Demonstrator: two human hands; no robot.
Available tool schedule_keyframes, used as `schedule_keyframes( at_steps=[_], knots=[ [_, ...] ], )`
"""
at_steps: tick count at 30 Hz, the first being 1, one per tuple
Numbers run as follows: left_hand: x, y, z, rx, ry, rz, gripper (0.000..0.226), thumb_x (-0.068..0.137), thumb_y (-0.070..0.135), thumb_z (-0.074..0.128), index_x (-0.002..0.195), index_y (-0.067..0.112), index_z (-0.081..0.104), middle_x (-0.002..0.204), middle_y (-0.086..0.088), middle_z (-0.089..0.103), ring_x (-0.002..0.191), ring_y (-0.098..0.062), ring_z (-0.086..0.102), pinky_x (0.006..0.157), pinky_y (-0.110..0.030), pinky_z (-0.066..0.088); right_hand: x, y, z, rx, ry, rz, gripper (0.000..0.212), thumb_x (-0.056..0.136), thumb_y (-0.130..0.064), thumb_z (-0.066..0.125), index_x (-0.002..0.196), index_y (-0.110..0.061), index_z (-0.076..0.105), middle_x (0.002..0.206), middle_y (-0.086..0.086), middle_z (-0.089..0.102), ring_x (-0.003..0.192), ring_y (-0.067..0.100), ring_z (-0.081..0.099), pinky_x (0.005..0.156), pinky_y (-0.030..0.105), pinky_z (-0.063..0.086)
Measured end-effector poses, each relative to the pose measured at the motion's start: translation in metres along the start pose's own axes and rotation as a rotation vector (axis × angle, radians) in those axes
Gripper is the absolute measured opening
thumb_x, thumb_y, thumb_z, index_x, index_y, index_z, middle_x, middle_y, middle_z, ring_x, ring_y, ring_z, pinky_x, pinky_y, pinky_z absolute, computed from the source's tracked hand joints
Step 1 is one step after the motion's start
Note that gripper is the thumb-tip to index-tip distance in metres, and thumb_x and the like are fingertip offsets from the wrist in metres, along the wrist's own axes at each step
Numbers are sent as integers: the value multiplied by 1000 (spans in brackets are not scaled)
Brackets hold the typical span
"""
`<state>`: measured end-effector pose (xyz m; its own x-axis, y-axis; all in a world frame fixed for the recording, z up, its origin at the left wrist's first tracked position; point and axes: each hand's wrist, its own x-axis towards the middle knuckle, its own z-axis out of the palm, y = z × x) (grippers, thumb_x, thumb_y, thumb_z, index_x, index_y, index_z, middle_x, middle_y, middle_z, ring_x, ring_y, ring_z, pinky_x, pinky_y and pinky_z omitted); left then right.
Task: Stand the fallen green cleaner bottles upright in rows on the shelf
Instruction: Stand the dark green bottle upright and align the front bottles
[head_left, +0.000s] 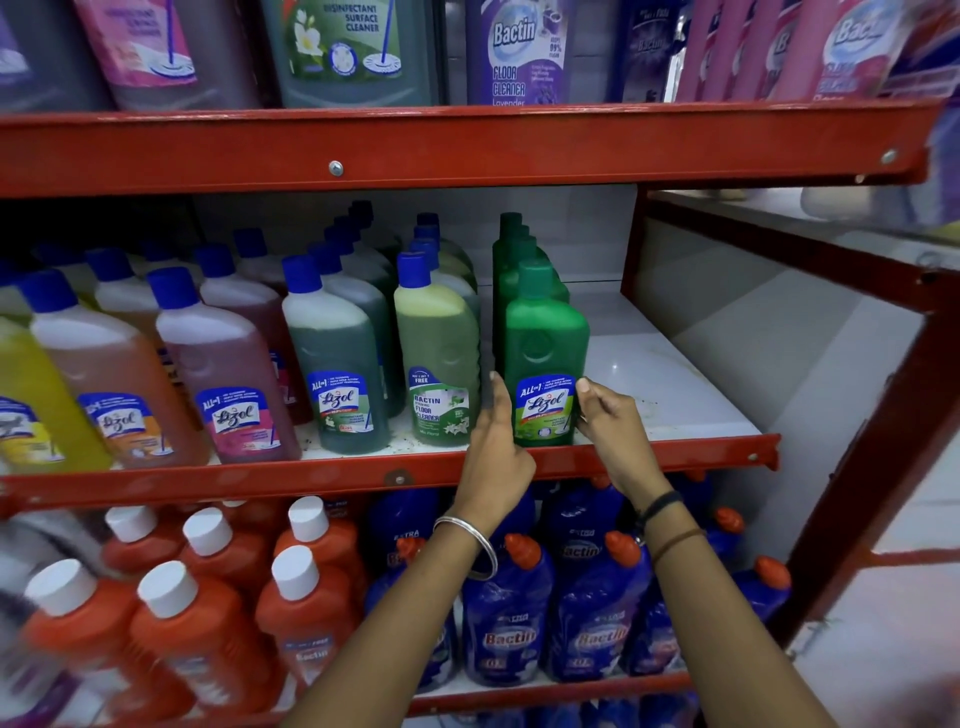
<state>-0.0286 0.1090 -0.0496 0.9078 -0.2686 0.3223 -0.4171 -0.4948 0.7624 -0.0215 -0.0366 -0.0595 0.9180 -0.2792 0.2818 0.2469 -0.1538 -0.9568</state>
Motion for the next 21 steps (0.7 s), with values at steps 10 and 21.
schedule_keyframes(
  at_steps=[10,21],
  knots=[
    [-16,-38,-49,-105,458,26,73,75,-11,43,141,13,24,147,-11,30,138,-21,27,112,-26,22,-63,-25,58,-282,191,-529,29,93,-13,42,119,-10,54,119,1,53,111,1,48,100,16,39],
    [1,-51,-81,8,-93,-67,101,75,-9,41,137,30,-29,152,-18,16,136,-30,29,105,-29,26,-22,-34,119,-382,-160,-94,77,78,12,35,148,-2,3,150,20,30,137,28,33,115,28,25]
  ],
)
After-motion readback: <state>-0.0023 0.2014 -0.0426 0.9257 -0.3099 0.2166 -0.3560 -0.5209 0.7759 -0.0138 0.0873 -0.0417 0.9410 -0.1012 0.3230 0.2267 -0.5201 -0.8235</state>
